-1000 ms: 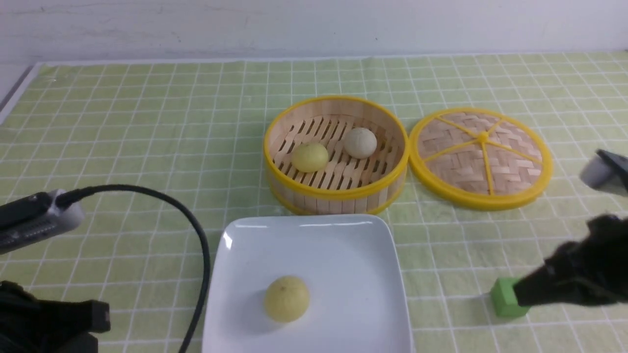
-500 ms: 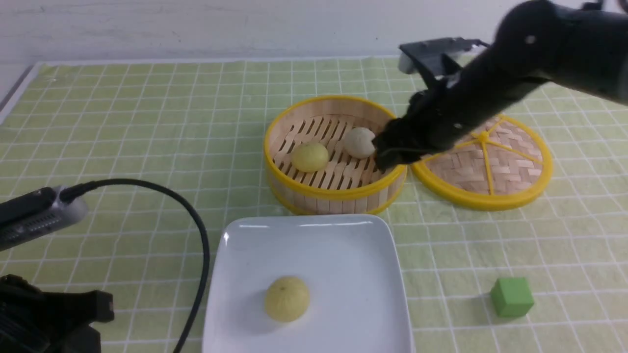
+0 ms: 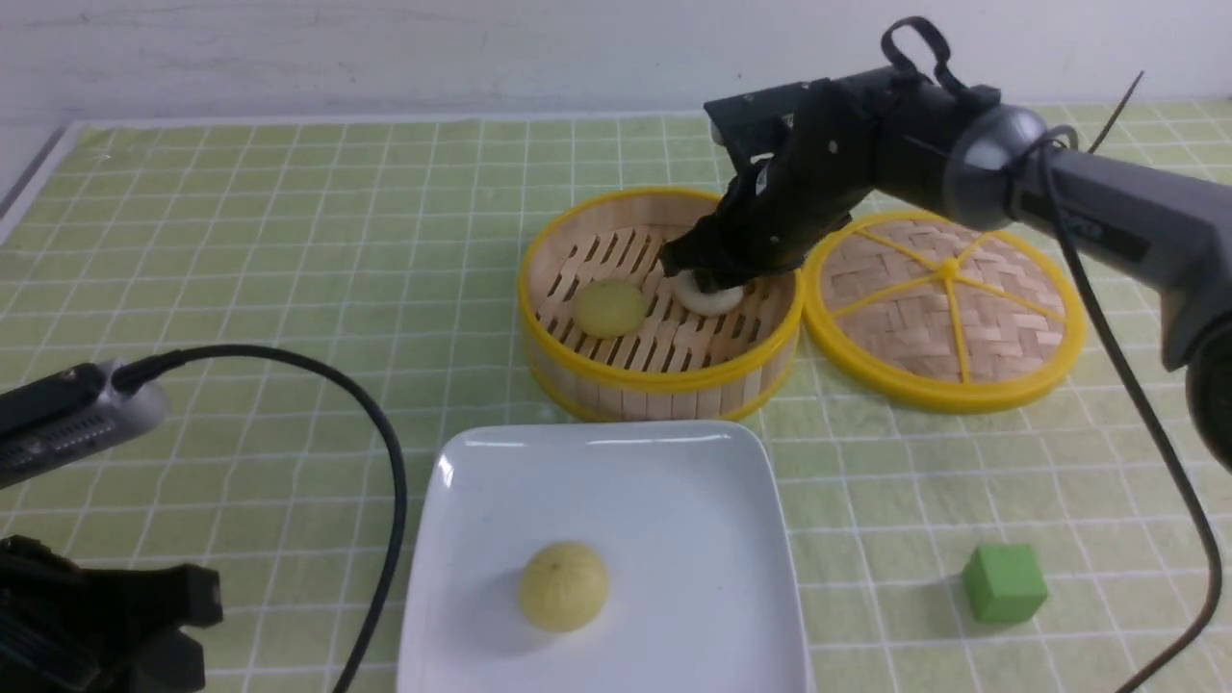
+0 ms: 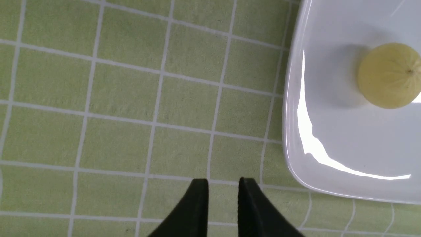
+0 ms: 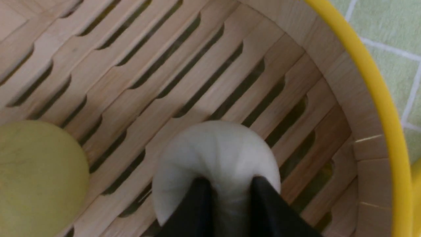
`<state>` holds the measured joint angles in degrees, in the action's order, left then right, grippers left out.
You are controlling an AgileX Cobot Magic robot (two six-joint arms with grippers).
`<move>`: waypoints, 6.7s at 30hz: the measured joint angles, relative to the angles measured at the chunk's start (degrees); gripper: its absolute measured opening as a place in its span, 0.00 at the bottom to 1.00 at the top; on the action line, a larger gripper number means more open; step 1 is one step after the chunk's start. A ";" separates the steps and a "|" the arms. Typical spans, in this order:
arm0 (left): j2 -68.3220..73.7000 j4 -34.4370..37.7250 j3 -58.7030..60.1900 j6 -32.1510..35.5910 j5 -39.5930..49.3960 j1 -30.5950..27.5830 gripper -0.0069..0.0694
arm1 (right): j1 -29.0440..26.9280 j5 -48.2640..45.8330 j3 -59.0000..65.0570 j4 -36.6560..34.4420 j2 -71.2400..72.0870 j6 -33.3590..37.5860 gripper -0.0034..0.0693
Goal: Put the steamed buns into the plate on the green tablecloth.
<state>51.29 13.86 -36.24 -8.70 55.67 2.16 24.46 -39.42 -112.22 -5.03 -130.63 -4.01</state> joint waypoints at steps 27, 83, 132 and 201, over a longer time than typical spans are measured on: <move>0.07 -0.01 0.00 0.00 -2.79 0.00 0.35 | 14.67 -8.03 33.72 -5.61 24.46 -5.27 0.65; 80.68 -8.69 -83.32 1.51 -0.31 22.66 0.52 | 6.96 -22.34 60.50 0.34 70.20 -0.34 0.05; 53.22 -9.34 -35.67 -2.83 -16.32 27.42 0.55 | 6.89 -21.08 65.45 -5.37 104.11 1.34 0.09; 4.42 -25.33 -28.92 -7.90 10.65 27.42 0.09 | -17.22 16.20 113.16 4.26 131.31 1.58 0.20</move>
<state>55.71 -11.47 -65.16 -16.60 66.32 29.59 7.25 -23.22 0.94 -0.78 0.68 -2.43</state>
